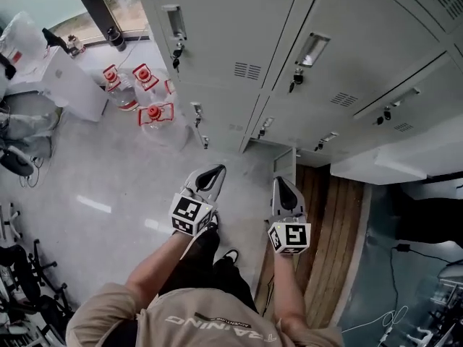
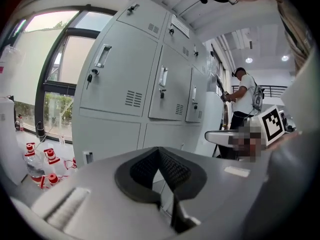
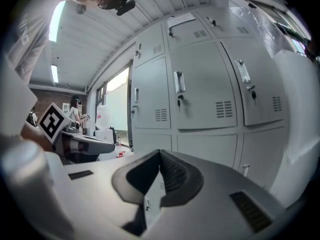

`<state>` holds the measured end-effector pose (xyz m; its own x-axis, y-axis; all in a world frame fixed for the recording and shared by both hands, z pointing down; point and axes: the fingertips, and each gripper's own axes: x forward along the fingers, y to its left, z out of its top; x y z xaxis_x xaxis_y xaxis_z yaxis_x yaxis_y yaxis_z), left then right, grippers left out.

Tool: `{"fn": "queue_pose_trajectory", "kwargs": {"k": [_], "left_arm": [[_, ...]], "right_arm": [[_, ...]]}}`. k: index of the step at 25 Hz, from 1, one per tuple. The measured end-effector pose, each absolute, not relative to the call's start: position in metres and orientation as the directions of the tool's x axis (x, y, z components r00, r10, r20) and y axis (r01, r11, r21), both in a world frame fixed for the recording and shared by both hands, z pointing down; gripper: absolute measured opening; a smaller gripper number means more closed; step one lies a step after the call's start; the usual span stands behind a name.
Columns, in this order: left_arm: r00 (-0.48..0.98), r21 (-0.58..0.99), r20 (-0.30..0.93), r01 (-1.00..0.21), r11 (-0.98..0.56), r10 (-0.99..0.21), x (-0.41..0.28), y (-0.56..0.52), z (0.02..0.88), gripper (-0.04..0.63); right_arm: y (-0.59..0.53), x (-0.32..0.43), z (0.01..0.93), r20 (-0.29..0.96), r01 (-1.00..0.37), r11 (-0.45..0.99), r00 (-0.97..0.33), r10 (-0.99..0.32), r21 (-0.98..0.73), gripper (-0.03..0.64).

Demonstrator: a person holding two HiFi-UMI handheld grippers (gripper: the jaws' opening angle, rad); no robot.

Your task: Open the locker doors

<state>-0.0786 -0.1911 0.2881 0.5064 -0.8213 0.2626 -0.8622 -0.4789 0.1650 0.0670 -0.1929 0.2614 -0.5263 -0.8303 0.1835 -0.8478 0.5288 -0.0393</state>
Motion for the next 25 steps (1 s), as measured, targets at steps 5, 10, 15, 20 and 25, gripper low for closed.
{"fn": "queue_pose_trajectory", "kwargs": {"k": [5, 10, 15, 20, 25], "left_arm": [[0.521, 0.144, 0.214, -0.854, -0.501, -0.826, -0.08, -0.194, 0.222, 0.006], [0.556, 0.15, 0.164, -0.83, -0.537, -0.815, -0.084, -0.206, 0.178, 0.006], [0.58, 0.09, 0.109, -0.815, -0.573, -0.807, -0.092, -0.228, 0.142, 0.006], [0.583, 0.081, 0.09, -0.812, -0.578, -0.807, -0.086, -0.235, 0.128, 0.006], [0.58, 0.075, 0.076, -0.815, -0.575, -0.811, -0.072, -0.234, 0.107, 0.006]], "right_arm": [[-0.194, 0.069, 0.189, 0.147, -0.859, 0.512, -0.507, -0.849, -0.005, 0.011], [-0.202, 0.064, 0.144, 0.132, -0.859, 0.506, -0.493, -0.86, 0.083, 0.011], [-0.217, 0.069, 0.105, 0.082, -0.875, 0.471, -0.464, -0.882, 0.11, 0.011], [-0.211, 0.074, 0.093, 0.077, -0.868, 0.482, -0.476, -0.876, 0.117, 0.011], [-0.212, 0.077, 0.089, 0.073, -0.854, 0.505, -0.5, -0.863, 0.123, 0.011]]}}
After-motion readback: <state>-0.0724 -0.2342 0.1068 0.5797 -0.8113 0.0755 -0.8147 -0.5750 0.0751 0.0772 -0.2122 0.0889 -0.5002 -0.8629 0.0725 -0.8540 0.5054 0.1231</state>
